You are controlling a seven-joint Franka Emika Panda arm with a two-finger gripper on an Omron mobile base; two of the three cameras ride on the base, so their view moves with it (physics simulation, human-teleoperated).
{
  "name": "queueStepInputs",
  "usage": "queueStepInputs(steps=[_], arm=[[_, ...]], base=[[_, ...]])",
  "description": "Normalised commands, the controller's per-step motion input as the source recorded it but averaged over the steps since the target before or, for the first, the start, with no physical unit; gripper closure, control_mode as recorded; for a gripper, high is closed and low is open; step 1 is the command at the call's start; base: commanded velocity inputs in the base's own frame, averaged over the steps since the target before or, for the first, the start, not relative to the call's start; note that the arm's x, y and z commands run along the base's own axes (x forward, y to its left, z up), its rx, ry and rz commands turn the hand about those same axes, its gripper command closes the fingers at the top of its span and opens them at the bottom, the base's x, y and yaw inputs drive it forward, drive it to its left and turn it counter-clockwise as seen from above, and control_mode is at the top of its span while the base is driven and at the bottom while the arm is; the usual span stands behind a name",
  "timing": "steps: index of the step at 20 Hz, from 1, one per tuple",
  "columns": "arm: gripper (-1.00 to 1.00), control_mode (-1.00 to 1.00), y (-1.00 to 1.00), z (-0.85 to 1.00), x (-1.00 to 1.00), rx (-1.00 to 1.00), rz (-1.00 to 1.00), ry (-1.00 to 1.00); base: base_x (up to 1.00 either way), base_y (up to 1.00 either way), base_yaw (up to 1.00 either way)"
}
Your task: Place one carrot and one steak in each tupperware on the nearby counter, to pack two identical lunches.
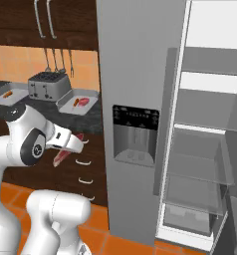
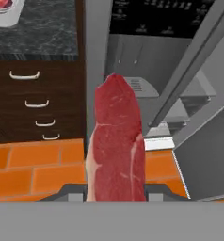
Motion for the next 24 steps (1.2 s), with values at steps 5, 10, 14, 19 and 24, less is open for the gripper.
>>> queueStepInputs(steps=[5,10,14,19,24], arm=[[1.0,1.0,0.0,0.0,0.0,0.0,0.0,0.0],[1.0,1.0,0.0,0.0,0.0,0.0,0.0,0.0],[1.0,1.0,0.0,0.0,0.0,0.0,0.0,0.0],[1.0,1.0,0.0,0.0,0.0,0.0,0.0,0.0],[1.0,1.0,0.0,0.0,0.0,0.0,0.0,0.0]], base=[[0.13,1.0,0.06],[0.5,1.0,0.04],[0.86,1.0,0.0],[1.0,1.0,0.0],[0.99,1.0,-0.01]])
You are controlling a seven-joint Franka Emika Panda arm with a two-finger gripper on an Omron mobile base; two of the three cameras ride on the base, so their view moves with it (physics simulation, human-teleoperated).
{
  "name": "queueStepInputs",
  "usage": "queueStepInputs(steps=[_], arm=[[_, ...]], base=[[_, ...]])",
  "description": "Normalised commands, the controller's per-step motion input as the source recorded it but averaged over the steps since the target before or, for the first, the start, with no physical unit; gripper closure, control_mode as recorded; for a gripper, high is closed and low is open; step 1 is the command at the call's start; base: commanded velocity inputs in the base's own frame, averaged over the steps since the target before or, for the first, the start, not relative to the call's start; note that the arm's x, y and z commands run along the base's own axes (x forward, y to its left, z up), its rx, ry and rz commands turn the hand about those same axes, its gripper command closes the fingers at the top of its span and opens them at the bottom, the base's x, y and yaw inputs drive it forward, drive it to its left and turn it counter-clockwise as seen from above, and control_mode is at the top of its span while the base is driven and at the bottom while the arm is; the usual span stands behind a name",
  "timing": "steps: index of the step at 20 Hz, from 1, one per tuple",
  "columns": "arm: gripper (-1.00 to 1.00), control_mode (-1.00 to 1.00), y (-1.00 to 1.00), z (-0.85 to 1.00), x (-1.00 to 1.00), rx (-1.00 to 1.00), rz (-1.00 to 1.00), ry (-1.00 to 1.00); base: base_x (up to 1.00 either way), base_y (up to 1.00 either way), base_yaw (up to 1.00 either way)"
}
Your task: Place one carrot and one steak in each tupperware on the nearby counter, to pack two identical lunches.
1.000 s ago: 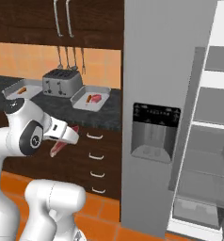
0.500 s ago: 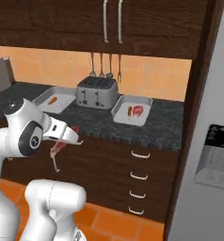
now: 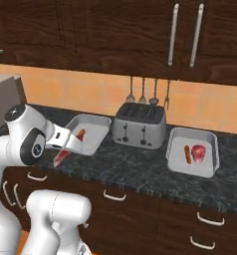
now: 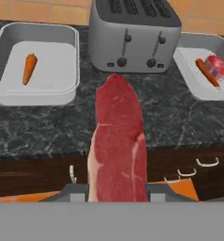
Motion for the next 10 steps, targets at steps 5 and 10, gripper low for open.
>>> queueStepInputs(steps=[5,10], arm=[[1.0,1.0,0.0,0.0,0.0,0.0,0.0,0.0],[1.0,-1.0,0.06,-0.15,0.29,-0.06,-0.03,0.08]], base=[[0.87,1.0,-0.06],[0.53,0.56,-0.07]])
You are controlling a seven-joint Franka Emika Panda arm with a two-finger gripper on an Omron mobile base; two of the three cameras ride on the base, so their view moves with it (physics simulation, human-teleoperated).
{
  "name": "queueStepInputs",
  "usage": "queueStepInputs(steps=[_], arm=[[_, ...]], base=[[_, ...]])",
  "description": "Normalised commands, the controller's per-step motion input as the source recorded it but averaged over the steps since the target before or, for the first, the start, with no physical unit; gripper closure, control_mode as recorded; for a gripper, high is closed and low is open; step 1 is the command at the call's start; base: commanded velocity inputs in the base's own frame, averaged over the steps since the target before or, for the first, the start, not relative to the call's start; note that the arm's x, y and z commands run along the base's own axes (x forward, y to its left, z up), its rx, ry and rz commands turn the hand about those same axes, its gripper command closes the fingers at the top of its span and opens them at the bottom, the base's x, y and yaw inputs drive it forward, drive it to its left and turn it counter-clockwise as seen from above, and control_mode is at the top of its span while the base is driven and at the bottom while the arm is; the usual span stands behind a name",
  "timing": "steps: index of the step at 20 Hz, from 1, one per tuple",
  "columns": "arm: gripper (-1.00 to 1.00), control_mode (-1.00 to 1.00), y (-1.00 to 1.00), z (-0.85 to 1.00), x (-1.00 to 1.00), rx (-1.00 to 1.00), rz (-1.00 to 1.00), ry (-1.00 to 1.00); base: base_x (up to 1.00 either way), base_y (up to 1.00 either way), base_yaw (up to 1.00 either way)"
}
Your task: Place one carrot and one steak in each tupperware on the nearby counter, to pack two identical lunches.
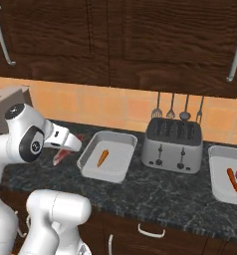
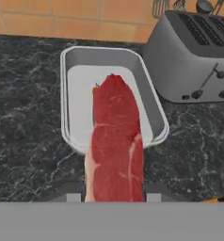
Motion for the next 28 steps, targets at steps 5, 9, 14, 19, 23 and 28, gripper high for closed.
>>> queueStepInputs(steps=[5,9,14,19,23,28], arm=[[1.0,-1.0,-0.49,-0.5,0.72,-0.01,-0.01,0.25],[1.0,-1.0,-1.0,-0.57,0.88,0.15,0.06,0.2],[1.0,-1.0,-0.81,-0.62,0.94,0.11,0.03,0.02],[1.0,-1.0,-0.5,-0.43,0.82,0.04,0.06,0.0],[1.0,-1.0,-0.03,-0.26,0.79,0.0,0.01,0.06],[1.0,-1.0,0.06,-0.09,0.54,0.0,0.0,0.03]], base=[[0.0,0.0,0.0],[0.0,0.0,0.0],[0.0,0.0,0.0],[0.0,0.0,0.0],[0.0,0.0,0.0],[0.0,0.0,0.0]])
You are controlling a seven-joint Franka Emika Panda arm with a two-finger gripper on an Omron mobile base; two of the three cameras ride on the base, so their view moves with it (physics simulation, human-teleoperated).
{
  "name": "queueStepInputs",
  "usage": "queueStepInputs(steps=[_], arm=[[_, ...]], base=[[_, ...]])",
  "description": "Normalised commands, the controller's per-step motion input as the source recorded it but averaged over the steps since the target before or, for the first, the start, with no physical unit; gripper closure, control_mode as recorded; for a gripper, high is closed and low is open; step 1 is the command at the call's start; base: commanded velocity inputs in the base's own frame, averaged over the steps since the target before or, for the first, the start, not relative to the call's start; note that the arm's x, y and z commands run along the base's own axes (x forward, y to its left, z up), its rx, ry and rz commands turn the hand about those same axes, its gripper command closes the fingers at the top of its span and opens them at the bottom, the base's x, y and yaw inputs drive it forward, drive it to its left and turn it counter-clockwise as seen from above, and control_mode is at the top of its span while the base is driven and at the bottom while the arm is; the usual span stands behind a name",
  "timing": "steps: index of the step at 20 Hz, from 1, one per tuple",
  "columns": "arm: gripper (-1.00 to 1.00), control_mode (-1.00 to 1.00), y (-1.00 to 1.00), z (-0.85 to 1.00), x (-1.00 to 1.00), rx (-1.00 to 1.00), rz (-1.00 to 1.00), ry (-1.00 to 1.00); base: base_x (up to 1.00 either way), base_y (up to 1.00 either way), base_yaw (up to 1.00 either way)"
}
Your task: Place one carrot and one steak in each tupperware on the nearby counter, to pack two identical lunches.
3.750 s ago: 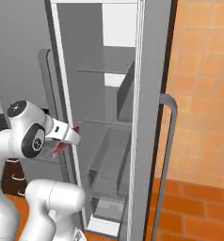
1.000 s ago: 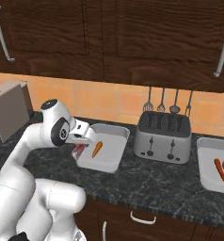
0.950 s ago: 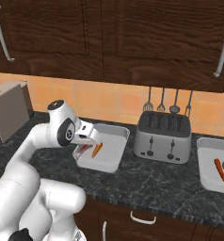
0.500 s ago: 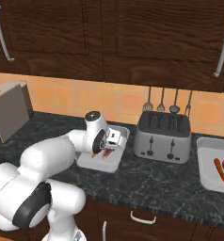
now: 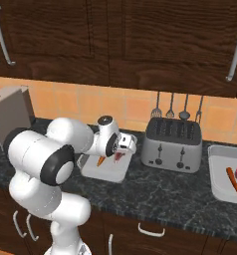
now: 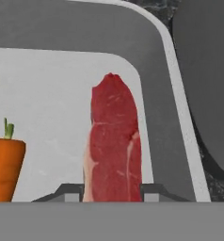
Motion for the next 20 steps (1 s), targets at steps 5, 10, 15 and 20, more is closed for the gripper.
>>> queueStepInputs(steps=[5,10,15,20], arm=[[-1.0,-1.0,0.12,-0.08,0.36,0.0,0.0,0.01],[-1.0,-1.0,0.13,0.02,0.04,0.0,0.0,-0.01],[-1.0,-1.0,-0.01,0.56,-0.66,0.0,0.0,-0.11],[-1.0,-1.0,-0.04,0.81,-1.0,0.0,0.0,-0.2]], base=[[0.0,0.0,0.0],[0.0,0.0,0.0],[0.0,0.0,0.0],[0.0,0.0,0.0]])
